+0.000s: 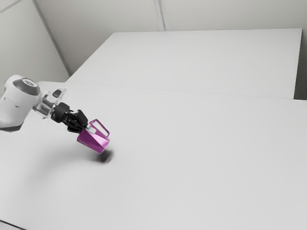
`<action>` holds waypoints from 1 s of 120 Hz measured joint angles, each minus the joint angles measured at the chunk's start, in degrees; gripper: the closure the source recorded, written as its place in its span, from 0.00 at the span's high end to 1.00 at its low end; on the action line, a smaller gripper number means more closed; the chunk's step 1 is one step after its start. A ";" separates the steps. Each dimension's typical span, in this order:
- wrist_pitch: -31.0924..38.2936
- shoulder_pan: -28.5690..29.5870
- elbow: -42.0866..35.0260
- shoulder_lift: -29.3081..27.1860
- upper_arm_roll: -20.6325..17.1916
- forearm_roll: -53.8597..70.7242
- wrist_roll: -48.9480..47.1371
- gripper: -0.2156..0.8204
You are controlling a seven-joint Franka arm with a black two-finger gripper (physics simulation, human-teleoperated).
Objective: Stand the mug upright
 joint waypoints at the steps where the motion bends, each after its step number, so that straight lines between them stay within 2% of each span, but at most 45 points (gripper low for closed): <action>1: 0.38 -0.29 -0.01 -0.25 -0.01 0.31 -0.24 0.04; 17: 5.89 -4.03 -0.22 -2.72 -0.09 5.23 -4.60 0.04; 36: 11.11 -6.32 -0.39 -3.75 -0.10 11.40 -10.94 0.04; 64: 18.50 -12.69 -2.97 -5.15 -0.19 22.78 -22.75 0.04; 120: 29.50 -13.23 -8.20 -6.61 -4.00 40.19 -45.84 0.04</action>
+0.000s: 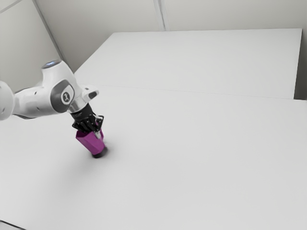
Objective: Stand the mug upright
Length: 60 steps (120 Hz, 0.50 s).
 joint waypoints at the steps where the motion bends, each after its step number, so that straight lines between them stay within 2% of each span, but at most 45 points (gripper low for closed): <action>1: 0.14 0.00 -0.09 -0.04 -0.08 0.38 -0.40 0.04; 24: 2.06 -1.24 -0.72 -0.26 -0.75 7.23 -9.04 0.04; 60: 2.69 -4.02 -1.52 -0.10 -1.24 9.22 -19.06 0.04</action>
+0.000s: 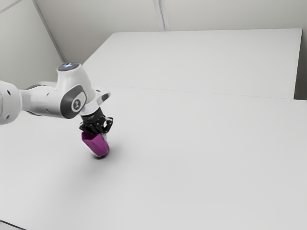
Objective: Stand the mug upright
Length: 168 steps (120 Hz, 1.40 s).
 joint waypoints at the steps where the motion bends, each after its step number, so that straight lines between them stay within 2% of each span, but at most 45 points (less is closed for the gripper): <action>1: 0.00 -0.09 0.00 0.03 0.00 0.01 -0.22 0.04; 30: -0.05 -2.10 -1.31 0.34 -0.08 0.25 -5.49 0.05; 56: -2.25 -2.49 0.48 0.21 -0.01 1.54 -7.49 0.48; 67: -2.79 -2.18 0.83 0.09 0.00 1.70 -7.92 0.59; 81: -3.33 -1.58 1.74 -0.21 0.01 1.73 -8.20 0.68; 101: -4.44 -0.71 3.43 -1.20 0.01 1.34 -8.02 0.74; 128: -8.54 0.36 7.85 -2.87 0.01 1.13 -6.51 0.77; 149: -14.11 0.19 14.08 -4.38 0.03 1.64 -1.80 0.78; 162: -18.72 0.04 21.54 -4.53 -0.02 2.90 2.59 0.79; 168: -21.92 1.97 26.16 -4.39 -2.12 3.47 4.46 0.79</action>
